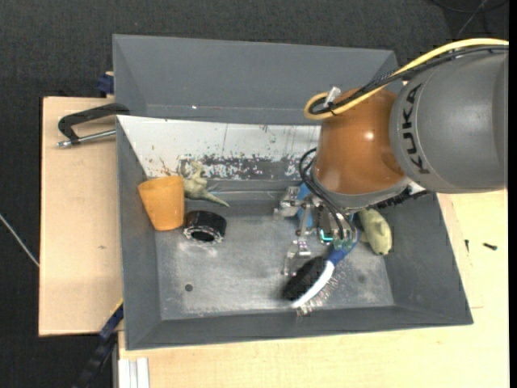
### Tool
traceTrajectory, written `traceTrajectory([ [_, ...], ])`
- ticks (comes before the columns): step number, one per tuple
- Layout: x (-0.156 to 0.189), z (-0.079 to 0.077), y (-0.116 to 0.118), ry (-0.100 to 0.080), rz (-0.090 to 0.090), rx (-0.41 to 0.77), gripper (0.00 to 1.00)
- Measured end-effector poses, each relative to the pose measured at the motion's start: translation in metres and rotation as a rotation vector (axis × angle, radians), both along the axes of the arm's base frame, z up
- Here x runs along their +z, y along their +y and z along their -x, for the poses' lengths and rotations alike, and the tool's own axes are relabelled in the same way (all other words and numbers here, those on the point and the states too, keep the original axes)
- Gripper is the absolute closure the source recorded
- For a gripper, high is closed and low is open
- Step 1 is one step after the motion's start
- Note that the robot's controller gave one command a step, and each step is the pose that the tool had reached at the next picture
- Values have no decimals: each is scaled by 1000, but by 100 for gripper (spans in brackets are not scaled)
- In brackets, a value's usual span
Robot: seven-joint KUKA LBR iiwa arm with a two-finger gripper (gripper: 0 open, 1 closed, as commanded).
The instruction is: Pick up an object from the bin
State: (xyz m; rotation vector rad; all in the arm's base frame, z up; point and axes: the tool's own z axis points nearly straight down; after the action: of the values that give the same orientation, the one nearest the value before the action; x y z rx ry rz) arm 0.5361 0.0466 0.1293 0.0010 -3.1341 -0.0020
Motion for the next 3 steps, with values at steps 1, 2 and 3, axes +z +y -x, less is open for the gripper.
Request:
traceTrajectory([
  [1, -54, 19, -57, -33, -2, 166, 0],
  [2, -40, 27, -136, -20, 4, 134, 0],
  [3, -54, 0, -192, 23, -26, 121, 0],
])
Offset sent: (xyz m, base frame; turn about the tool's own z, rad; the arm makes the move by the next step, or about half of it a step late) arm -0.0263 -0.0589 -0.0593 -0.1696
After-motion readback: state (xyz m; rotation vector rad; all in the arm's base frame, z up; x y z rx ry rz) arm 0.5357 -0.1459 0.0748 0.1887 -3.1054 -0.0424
